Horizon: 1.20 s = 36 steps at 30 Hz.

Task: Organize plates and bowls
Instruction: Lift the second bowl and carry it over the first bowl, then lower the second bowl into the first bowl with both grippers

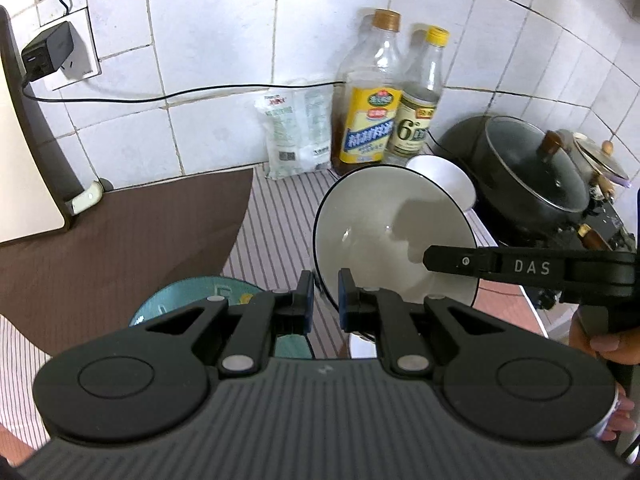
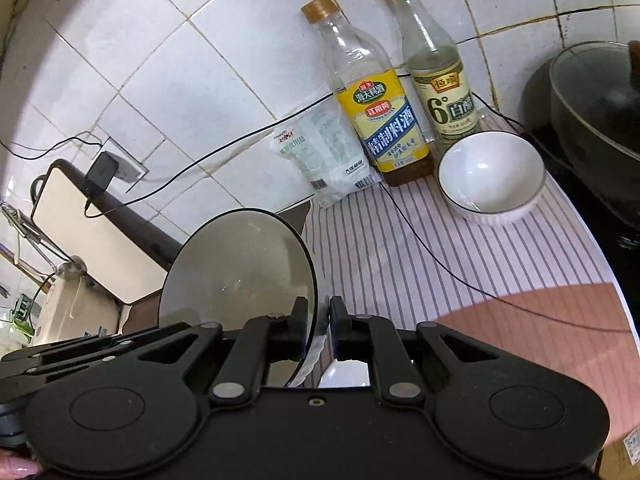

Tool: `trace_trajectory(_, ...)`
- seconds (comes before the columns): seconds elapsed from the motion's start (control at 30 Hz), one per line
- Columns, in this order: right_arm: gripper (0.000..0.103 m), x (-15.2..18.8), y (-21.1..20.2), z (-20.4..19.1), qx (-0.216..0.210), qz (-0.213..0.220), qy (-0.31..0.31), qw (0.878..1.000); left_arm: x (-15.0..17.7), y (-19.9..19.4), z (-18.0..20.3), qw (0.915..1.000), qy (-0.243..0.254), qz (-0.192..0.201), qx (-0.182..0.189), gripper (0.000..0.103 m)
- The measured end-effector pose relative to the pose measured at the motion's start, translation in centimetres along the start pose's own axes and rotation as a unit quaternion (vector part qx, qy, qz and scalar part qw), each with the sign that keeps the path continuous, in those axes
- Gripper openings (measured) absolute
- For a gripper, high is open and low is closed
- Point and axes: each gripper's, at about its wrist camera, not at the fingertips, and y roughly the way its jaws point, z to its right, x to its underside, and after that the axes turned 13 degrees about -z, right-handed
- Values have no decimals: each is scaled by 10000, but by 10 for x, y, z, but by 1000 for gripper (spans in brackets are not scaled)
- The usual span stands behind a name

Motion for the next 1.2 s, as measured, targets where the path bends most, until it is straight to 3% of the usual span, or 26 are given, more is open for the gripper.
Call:
trace_trajectory(0.33, 15, 37, -15, 27, 36, 111, 175, 9998, 28, 10, 26, 9998, 92, -137, 150, 11)
trace_trajectory(0.7, 15, 67, -3, 49, 261, 259, 337, 9988, 50, 42, 38, 9992, 37, -341, 196, 10)
trace_trajectory(1.2, 15, 78, 26, 36, 1162, 321, -632, 9907, 58, 77, 44, 9975, 84, -686, -157, 10)
